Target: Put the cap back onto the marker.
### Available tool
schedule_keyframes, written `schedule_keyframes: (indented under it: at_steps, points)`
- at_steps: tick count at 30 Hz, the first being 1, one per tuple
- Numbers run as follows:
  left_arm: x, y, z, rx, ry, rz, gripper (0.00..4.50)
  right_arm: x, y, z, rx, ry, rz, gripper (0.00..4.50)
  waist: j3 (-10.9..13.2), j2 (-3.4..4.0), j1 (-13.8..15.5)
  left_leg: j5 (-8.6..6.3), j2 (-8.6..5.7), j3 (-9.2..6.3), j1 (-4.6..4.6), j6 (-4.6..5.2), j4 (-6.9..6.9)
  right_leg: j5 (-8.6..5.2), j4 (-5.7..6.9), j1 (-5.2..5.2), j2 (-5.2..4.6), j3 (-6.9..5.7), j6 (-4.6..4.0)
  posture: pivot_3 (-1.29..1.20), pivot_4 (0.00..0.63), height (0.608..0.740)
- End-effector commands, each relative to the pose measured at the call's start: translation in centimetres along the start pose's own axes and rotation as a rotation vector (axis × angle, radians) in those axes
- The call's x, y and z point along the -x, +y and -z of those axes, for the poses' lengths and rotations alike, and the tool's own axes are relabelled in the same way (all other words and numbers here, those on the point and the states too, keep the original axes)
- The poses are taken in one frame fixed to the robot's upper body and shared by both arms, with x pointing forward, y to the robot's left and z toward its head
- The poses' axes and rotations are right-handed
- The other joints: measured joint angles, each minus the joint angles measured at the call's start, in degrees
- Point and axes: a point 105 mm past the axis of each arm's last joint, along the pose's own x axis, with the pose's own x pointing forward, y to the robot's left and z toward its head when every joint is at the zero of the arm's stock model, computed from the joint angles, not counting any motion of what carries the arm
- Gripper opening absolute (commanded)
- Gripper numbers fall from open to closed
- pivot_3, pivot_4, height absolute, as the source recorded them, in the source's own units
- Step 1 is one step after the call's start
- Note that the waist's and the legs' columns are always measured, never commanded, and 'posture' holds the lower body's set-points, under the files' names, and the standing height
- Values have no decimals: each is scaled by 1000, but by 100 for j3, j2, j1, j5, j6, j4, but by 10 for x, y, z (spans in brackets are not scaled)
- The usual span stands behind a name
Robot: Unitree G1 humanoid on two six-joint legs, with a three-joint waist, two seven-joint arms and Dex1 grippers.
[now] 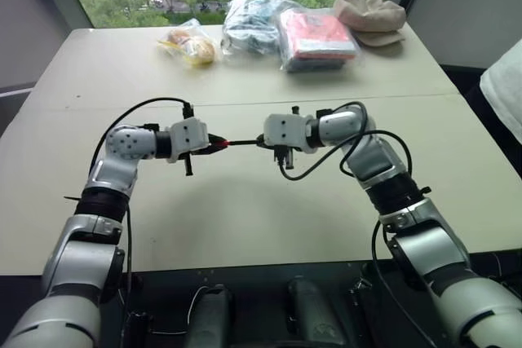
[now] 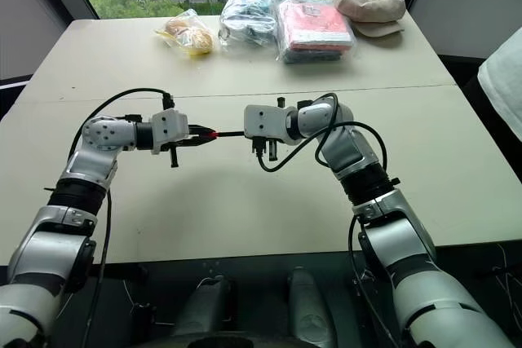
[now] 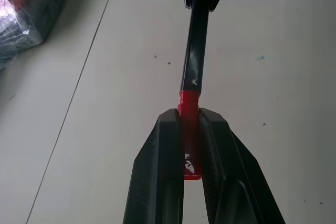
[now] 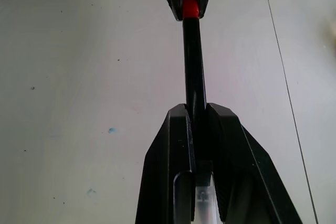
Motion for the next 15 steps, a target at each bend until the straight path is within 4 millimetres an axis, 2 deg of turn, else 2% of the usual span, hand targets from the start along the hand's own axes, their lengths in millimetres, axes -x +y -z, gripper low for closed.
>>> schedule_keyframes:
  at_steps: [1, 15]
  points:
    - [-17, 8, -56, -101, -222, -19, 0, -17, 13, -53, 161, -163, -71, 56, 0, 0, 1, 0, 0, 0, 0, 0, 0, 0, 0, 0, 0, 0, 0, 0, 150, 740]
    - [-19, -2, -68, -98, -273, 58, 0, -18, 17, -59, 204, -197, -98, 56, 0, 0, 2, 0, 0, 0, -2, 0, 1, 0, 1, -1, 0, 0, 0, 0, 150, 740]
